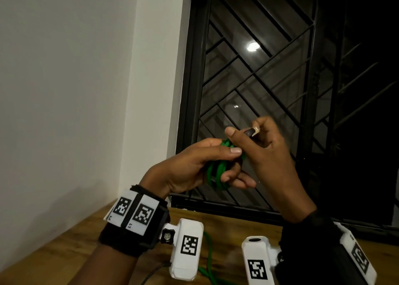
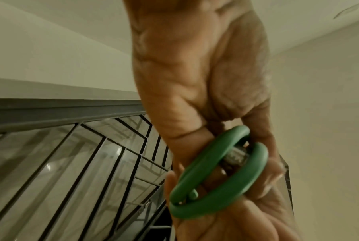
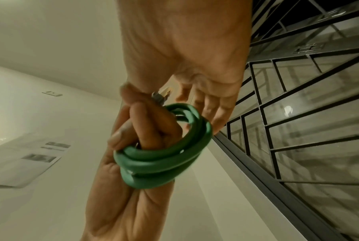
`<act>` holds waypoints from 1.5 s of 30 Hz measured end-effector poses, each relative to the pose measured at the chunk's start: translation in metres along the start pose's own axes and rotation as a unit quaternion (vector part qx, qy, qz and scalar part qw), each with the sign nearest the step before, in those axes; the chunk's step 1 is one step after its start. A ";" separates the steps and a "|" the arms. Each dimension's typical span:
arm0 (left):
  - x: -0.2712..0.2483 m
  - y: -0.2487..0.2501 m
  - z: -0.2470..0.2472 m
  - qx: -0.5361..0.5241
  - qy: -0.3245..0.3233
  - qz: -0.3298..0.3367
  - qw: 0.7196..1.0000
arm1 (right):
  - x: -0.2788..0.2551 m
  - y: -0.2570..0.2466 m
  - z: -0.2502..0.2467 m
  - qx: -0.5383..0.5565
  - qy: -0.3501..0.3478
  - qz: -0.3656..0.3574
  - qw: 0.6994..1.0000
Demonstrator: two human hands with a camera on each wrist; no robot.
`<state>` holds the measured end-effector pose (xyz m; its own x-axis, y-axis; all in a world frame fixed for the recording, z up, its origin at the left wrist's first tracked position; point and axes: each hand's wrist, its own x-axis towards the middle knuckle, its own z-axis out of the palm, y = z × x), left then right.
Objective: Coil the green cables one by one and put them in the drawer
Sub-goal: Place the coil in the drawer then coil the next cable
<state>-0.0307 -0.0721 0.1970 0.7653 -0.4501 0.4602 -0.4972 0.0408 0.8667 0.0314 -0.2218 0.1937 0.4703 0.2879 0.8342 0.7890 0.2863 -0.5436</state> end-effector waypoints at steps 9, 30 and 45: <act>0.001 -0.002 0.000 0.039 0.063 0.009 0.997 | 0.005 -0.007 -0.010 -0.012 -0.076 0.034 0.996; 0.016 -0.013 0.005 0.188 0.172 -0.002 0.967 | 0.013 0.017 -0.023 -0.049 0.030 0.047 0.997; 0.021 -0.018 0.015 0.132 0.171 -0.031 0.976 | 0.016 0.009 -0.045 -0.050 -0.045 0.104 0.992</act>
<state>-0.0115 -0.0958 0.1884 0.8668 -0.1186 0.4844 -0.4986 -0.2293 0.8360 0.0635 -0.2555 0.2061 0.5935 0.4136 0.6904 0.7158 0.1209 -0.6877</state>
